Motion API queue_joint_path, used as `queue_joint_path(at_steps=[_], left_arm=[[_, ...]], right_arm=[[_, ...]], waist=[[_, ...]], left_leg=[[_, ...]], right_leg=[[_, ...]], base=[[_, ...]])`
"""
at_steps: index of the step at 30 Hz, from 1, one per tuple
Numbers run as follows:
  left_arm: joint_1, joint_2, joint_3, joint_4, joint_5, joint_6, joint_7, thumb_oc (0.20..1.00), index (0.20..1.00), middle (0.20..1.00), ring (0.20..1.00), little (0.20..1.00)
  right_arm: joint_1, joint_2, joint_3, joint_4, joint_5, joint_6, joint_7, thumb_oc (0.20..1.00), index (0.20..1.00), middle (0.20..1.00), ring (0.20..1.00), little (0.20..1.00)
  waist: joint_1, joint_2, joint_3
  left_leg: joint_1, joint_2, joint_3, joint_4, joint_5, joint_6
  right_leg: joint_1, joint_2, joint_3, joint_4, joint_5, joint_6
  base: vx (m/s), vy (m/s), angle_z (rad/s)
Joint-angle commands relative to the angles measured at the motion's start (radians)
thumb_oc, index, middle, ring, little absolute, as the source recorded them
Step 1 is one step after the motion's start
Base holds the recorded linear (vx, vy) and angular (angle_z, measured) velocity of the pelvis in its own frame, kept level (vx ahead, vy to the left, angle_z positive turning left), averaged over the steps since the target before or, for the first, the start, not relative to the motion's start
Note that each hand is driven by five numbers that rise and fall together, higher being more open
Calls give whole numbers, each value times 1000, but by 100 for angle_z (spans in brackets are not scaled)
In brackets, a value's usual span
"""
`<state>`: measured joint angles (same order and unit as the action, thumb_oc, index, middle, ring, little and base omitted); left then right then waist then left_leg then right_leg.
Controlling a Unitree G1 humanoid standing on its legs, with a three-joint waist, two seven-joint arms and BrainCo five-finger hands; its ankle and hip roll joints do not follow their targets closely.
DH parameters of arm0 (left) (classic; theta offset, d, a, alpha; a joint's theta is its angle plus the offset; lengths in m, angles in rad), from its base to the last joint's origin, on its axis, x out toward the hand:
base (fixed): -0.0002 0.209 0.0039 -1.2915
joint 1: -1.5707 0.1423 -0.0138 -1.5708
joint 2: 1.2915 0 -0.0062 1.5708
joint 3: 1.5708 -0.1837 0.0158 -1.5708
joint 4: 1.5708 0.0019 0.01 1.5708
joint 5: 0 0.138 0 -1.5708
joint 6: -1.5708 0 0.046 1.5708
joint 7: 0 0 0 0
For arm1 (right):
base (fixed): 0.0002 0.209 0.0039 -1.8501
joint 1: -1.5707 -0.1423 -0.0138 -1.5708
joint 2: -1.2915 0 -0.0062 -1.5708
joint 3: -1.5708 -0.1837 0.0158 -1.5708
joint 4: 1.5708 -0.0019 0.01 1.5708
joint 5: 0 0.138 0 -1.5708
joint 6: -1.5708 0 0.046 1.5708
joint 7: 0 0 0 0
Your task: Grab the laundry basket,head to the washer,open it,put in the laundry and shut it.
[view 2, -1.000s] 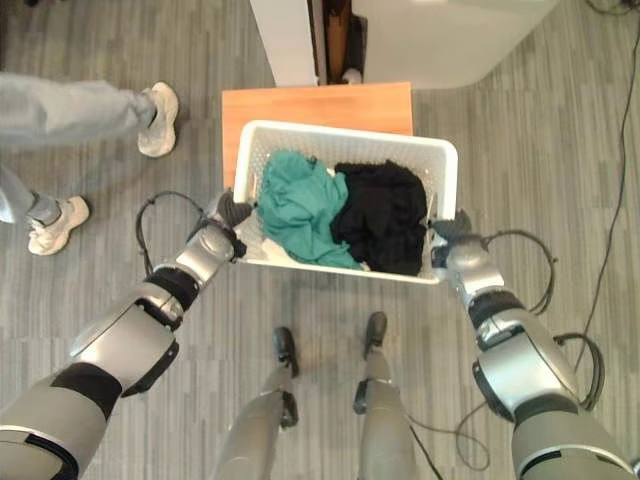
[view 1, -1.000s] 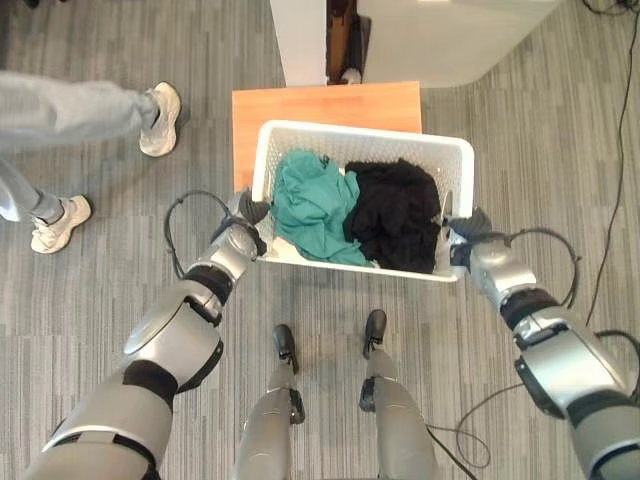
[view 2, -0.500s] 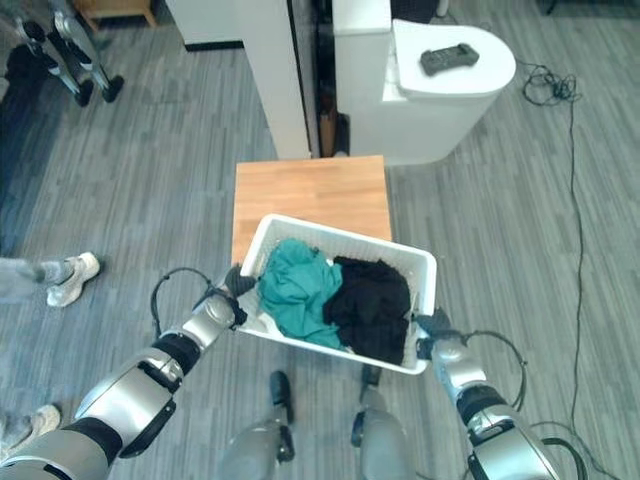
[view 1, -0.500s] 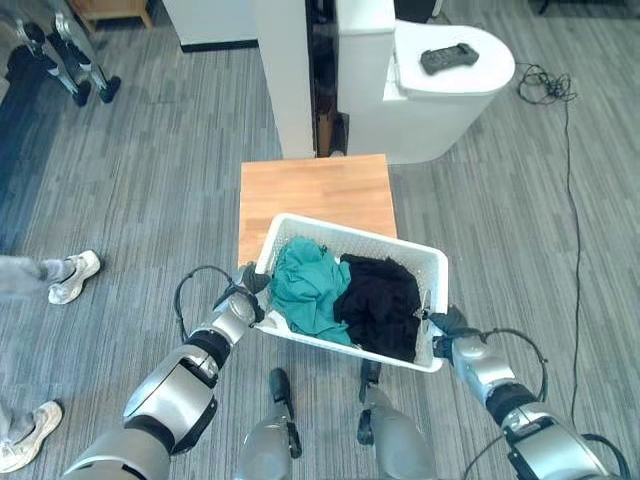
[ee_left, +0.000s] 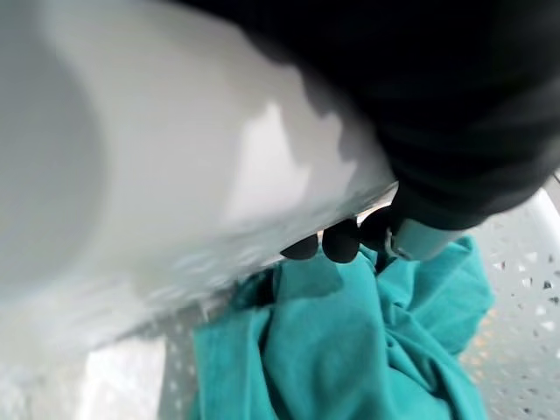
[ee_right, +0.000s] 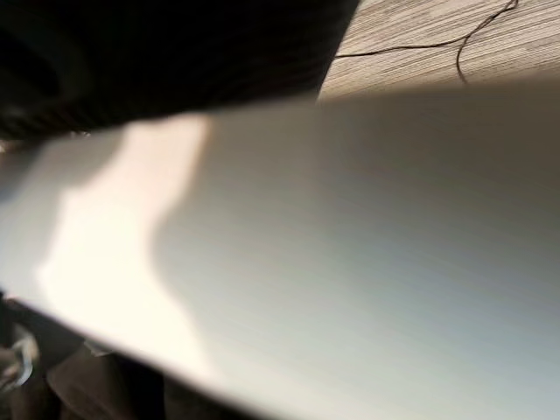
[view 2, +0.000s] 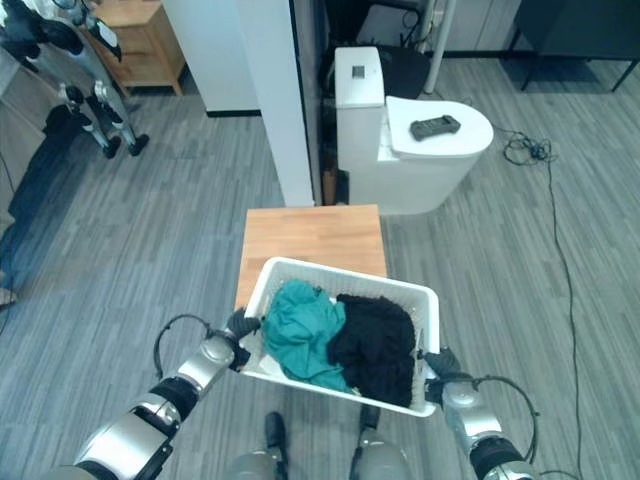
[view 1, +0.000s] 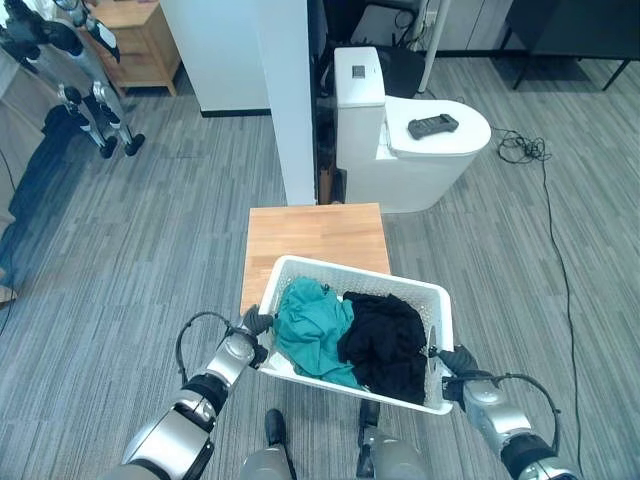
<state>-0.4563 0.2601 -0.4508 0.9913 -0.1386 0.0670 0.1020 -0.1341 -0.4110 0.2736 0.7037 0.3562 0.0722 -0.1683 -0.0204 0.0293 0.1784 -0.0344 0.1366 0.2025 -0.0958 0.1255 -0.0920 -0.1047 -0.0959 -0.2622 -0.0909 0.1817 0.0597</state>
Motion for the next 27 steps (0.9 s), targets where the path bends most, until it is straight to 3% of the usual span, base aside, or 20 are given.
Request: queue_joint_path(at_steps=[1,11,14,15,16,18,20,23,27], left_arm=[[-105,-16,41,6,-88,-44,-31,200,200,200,200,200],[-55,22,67,-65,-23,-40,-29,200,200,200,200,200],[-53,23,73,-66,-22,-42,-29,200,200,200,200,200],[-60,20,71,-76,-26,-43,-32,200,200,200,200,200],[-47,19,81,-82,-25,-43,-40,200,200,200,200,200],[-41,18,85,-87,-25,-44,-42,200,200,200,200,200],[-39,19,84,-86,-23,-45,-44,200,200,200,200,200],[-43,19,77,-69,-2,-48,-43,200,200,200,200,200],[-41,30,77,-86,15,-51,-48,200,200,200,200,200]], right_arm=[[-71,32,-72,-168,96,-100,134,200,200,200,200,200],[-74,12,-68,-178,53,-87,139,200,200,200,200,200],[-84,3,-65,-166,43,-86,140,200,200,200,200,200],[-99,-6,-61,-164,35,-86,139,200,200,200,200,200],[-114,-23,-62,-165,37,-80,146,200,200,200,200,200],[-117,-28,-68,-156,41,-77,148,200,200,200,200,200],[-117,-28,-73,-157,42,-75,149,200,200,200,200,200],[-106,-28,-100,-136,62,-80,145,200,200,200,200,200],[-102,-27,-92,-145,55,-75,166,200,200,200,200,200]], waist=[[-5,38,-3],[6,56,11],[16,47,19],[25,30,41],[12,-10,50],[4,-24,49],[3,-26,49],[-9,-33,54],[-13,-39,74]], left_leg=[[-75,46,-65,9,61,-29],[-86,76,-77,9,108,-52],[-81,67,-116,9,120,-49],[-96,37,-172,52,95,-42],[-104,-16,-210,163,-35,0],[-85,-36,-206,186,-88,17],[-73,-44,-217,187,-106,21],[-54,-95,-232,187,-144,47],[-57,-134,-193,200,-176,81]], right_leg=[[65,-37,-3,37,-90,46],[79,7,-15,9,-93,26],[75,7,-3,5,-86,25],[65,-3,5,7,-76,24],[37,-32,19,8,-53,28],[26,-39,29,12,-47,31],[23,-36,40,16,-46,32],[1,-59,90,48,-25,50],[-48,-96,157,67,12,76]], base=[[1,-48,7],[-45,-62,5],[-69,-24,1],[-200,-23,-4],[-229,-2,-2],[-129,73,-5],[-42,125,-13],[-41,221,-20],[-105,250,-34]])
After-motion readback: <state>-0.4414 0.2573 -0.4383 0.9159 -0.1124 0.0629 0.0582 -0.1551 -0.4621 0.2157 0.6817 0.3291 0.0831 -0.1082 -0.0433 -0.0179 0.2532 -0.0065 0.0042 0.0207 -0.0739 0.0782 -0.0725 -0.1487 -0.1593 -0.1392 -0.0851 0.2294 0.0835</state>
